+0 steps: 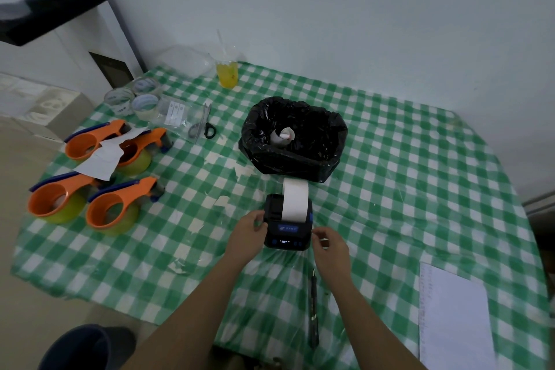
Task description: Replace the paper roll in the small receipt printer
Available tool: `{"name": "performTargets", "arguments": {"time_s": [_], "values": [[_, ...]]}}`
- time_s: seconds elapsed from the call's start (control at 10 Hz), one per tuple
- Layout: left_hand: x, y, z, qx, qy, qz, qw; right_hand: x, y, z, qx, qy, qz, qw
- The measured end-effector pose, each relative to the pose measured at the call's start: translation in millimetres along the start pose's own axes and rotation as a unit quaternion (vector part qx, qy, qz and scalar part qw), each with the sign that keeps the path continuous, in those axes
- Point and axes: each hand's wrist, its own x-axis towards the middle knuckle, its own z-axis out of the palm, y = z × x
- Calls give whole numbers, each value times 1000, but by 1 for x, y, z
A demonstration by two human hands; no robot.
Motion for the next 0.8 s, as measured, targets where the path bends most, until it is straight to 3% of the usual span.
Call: {"name": "performTargets", "arguments": {"time_s": [0.8], "values": [[5,3,-1,28,47,2,998,-1,-17,-11,41,-16,18,999]]}}
